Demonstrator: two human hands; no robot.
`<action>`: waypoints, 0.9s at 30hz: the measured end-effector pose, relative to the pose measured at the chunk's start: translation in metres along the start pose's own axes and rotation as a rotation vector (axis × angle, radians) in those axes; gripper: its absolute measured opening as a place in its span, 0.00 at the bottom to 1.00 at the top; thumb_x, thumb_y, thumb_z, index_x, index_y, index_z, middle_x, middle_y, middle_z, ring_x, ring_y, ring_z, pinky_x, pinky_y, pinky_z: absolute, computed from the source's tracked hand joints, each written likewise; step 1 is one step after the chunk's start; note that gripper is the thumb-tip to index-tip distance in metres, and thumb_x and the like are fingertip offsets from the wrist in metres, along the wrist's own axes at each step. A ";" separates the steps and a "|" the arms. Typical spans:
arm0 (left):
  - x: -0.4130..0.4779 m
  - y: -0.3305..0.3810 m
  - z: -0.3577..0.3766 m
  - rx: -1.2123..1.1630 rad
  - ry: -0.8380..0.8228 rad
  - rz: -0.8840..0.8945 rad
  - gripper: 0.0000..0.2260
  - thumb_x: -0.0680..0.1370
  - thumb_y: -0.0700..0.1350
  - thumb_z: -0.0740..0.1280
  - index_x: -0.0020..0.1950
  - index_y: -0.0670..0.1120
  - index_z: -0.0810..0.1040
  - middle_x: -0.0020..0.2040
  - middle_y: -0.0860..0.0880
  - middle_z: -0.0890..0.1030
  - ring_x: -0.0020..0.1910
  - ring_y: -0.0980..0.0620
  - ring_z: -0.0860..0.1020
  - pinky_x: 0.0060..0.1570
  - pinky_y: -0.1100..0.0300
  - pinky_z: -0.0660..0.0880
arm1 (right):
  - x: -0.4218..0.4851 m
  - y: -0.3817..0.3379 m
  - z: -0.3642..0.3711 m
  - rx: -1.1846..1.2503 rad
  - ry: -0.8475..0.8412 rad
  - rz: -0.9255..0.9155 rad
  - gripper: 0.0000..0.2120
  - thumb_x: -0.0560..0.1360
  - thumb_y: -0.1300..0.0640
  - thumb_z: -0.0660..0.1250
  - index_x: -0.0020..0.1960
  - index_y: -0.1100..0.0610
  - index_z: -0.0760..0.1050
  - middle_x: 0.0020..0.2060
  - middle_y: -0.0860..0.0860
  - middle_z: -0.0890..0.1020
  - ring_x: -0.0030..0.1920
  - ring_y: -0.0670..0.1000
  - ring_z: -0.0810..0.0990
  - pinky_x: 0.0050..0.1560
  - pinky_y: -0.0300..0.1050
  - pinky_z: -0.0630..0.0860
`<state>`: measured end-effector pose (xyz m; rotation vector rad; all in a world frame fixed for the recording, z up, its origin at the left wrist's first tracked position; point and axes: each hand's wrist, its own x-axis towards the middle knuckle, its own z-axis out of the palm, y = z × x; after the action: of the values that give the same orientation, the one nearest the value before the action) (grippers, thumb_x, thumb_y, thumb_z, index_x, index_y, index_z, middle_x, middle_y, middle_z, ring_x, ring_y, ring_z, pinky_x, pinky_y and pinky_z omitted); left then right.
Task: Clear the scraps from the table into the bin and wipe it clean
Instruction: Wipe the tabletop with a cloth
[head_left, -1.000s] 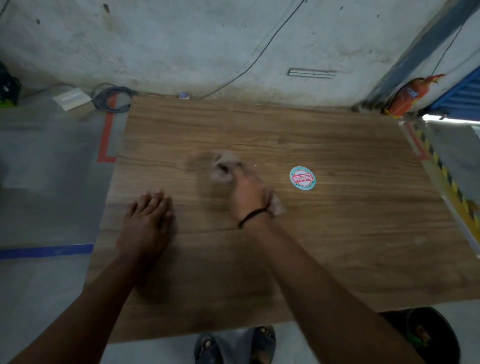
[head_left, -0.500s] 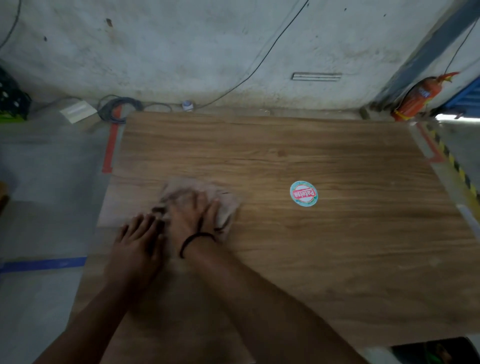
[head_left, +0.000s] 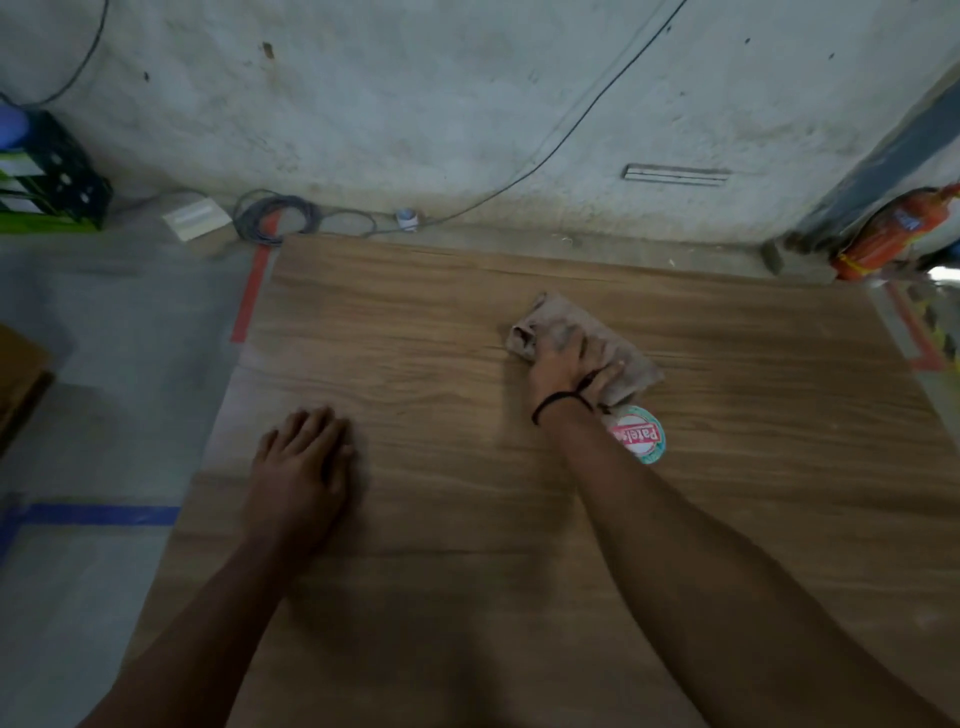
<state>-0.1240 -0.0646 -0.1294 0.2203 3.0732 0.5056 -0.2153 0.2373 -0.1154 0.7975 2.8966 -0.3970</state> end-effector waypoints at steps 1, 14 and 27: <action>0.000 0.000 0.000 -0.009 0.003 -0.001 0.25 0.77 0.56 0.52 0.67 0.46 0.75 0.70 0.44 0.72 0.71 0.42 0.67 0.68 0.46 0.61 | -0.012 -0.014 0.008 -0.009 0.000 -0.029 0.21 0.81 0.49 0.46 0.75 0.47 0.54 0.75 0.56 0.54 0.75 0.58 0.48 0.71 0.69 0.39; 0.001 -0.001 0.003 -0.057 0.019 -0.011 0.24 0.78 0.56 0.52 0.68 0.47 0.74 0.71 0.46 0.70 0.72 0.45 0.65 0.69 0.47 0.61 | 0.026 -0.081 -0.055 0.420 -0.061 -0.275 0.22 0.78 0.62 0.55 0.71 0.54 0.67 0.68 0.60 0.71 0.68 0.62 0.68 0.68 0.57 0.65; 0.003 -0.001 0.004 -0.066 0.051 -0.009 0.23 0.78 0.55 0.53 0.67 0.48 0.75 0.70 0.47 0.70 0.72 0.47 0.64 0.69 0.47 0.62 | -0.010 -0.129 0.034 0.016 -0.194 -0.435 0.22 0.80 0.41 0.46 0.73 0.43 0.58 0.77 0.51 0.53 0.76 0.58 0.45 0.71 0.67 0.35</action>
<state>-0.1267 -0.0639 -0.1339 0.1957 3.0993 0.6203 -0.2722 0.1165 -0.1181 0.1101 2.8638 -0.5035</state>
